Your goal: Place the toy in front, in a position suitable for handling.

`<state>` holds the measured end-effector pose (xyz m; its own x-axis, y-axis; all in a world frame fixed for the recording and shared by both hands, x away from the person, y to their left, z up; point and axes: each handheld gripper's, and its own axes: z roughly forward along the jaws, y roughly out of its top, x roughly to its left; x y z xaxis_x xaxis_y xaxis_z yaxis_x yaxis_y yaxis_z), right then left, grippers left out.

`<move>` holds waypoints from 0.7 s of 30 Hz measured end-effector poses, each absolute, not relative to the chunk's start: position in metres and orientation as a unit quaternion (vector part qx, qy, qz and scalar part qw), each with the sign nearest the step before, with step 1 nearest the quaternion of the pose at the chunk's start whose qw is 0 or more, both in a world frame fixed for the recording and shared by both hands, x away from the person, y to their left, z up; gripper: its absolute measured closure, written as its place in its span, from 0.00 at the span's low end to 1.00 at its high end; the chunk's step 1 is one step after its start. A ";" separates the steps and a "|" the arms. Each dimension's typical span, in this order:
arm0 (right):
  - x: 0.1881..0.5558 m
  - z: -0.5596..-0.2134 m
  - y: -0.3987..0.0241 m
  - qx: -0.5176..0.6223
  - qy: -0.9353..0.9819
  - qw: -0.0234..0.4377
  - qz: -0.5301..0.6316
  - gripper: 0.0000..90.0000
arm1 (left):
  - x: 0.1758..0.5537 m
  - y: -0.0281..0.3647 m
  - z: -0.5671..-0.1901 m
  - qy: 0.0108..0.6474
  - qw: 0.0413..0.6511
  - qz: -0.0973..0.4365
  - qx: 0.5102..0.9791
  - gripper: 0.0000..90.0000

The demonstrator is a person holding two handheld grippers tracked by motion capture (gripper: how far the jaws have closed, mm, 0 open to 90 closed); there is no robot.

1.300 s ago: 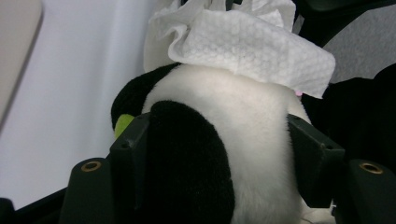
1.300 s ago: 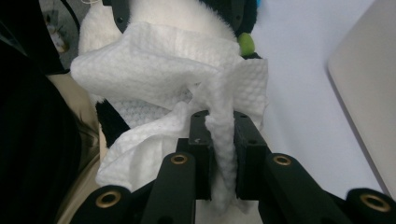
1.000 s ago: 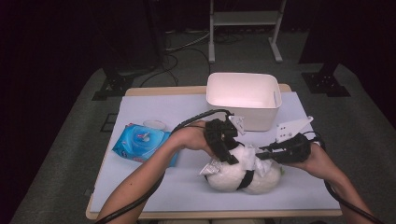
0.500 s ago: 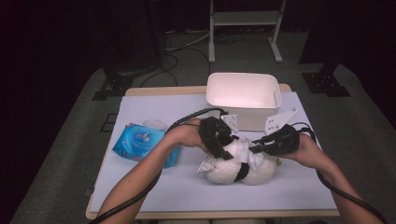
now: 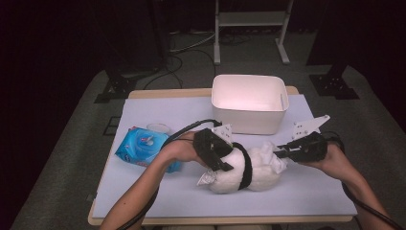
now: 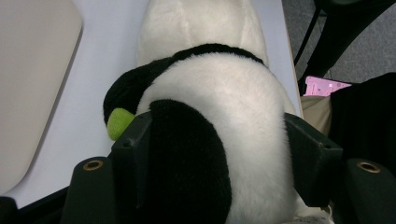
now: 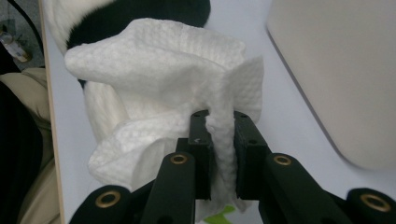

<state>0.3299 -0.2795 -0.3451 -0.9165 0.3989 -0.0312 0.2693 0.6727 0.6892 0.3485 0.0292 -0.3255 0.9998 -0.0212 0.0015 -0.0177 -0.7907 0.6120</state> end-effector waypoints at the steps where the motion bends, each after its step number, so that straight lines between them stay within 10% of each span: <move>1: 0.330 -0.348 -0.283 0.187 0.909 0.089 0.361 0.88 | 0.349 0.030 -0.326 -0.009 0.326 -0.003 0.945 0.37; 21: 0.337 -0.331 -0.253 0.148 0.919 0.084 0.356 0.87 | 0.344 0.026 -0.326 -0.014 0.321 -0.003 0.947 0.34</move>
<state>0.3368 -0.2529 -0.3313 -0.9422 0.3316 -0.0481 0.2126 0.7027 0.6789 0.3444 0.0257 -0.3258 0.9996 -0.0288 0.0043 -0.0255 -0.7932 0.6084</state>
